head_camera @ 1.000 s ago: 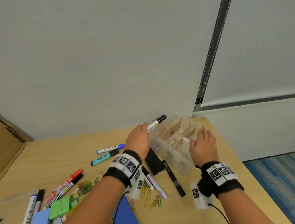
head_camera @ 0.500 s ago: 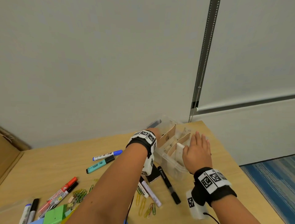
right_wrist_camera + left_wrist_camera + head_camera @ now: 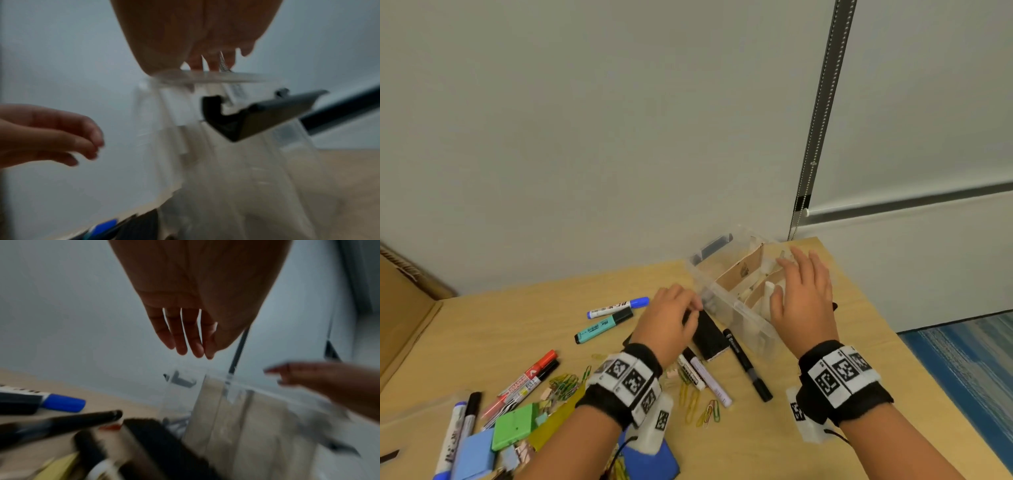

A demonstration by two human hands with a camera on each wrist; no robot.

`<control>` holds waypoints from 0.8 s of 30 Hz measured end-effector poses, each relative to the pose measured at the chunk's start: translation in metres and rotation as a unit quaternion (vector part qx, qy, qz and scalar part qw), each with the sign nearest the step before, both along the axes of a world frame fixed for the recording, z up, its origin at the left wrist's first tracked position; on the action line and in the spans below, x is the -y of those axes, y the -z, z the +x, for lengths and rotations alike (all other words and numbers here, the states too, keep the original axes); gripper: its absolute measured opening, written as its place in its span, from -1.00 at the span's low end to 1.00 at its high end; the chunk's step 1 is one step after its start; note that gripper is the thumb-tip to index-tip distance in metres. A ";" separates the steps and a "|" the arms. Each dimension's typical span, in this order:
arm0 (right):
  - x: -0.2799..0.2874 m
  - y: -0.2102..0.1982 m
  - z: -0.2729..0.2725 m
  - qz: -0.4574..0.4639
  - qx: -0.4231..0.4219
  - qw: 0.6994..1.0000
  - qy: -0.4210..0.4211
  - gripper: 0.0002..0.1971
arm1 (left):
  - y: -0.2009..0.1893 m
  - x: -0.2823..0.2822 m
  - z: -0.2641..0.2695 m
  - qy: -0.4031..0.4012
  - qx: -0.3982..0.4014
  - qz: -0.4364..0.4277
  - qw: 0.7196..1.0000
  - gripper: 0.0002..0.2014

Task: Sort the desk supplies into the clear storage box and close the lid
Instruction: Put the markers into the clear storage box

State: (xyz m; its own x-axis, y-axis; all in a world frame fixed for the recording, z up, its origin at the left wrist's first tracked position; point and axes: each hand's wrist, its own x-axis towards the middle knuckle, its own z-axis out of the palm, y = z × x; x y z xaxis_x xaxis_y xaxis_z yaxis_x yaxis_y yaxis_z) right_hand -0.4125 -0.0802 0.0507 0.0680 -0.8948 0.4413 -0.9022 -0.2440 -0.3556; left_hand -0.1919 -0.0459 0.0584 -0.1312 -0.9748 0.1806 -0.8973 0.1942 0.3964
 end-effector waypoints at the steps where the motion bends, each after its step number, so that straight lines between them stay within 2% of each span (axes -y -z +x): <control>1: -0.011 -0.003 0.005 -0.053 0.008 0.998 -0.043 -0.61 | 0.009 -0.010 -0.002 0.036 0.037 0.024 0.998 -0.86; 3: -0.030 -0.003 0.018 -0.096 0.020 0.984 -0.147 -0.72 | 0.027 -0.024 -0.007 0.109 0.102 0.073 0.986 -0.80; 5: -0.044 0.005 0.028 -0.058 0.012 0.974 -0.220 -0.82 | 0.041 -0.031 -0.012 0.146 0.134 0.112 0.974 -0.74; 6: -0.048 0.013 0.033 -0.026 -0.003 0.973 -0.229 -0.86 | 0.046 -0.032 -0.014 0.151 0.142 0.123 0.971 -0.72; 9: -0.055 0.040 0.038 0.114 -0.108 0.975 -0.154 -0.82 | 0.056 -0.034 -0.018 0.153 0.163 0.150 0.963 -0.70; 11: -0.059 0.055 0.036 0.237 -0.175 0.952 -0.088 -0.73 | 0.060 -0.033 -0.019 0.164 0.184 0.157 0.956 -0.70; 13: -0.065 0.061 0.034 0.301 -0.211 0.928 -0.062 -0.68 | 0.061 -0.033 -0.021 0.167 0.201 0.157 0.952 -0.72; 15: -0.068 0.062 0.034 0.310 -0.228 0.921 -0.058 -0.68 | 0.061 -0.032 -0.024 0.169 0.224 0.148 0.949 -0.73; 18: -0.070 0.042 0.034 0.322 -0.236 0.914 -0.070 -0.70 | 0.060 -0.032 -0.029 0.178 0.258 0.140 0.939 -0.73; 22: -0.074 -0.016 0.029 0.192 -0.185 0.958 -0.104 -0.79 | 0.058 -0.030 -0.033 0.169 0.294 0.138 0.931 -0.74; 24: -0.074 -0.040 0.024 0.136 -0.125 0.974 -0.134 -0.83 | 0.053 -0.028 -0.034 0.156 0.287 0.136 0.935 -0.73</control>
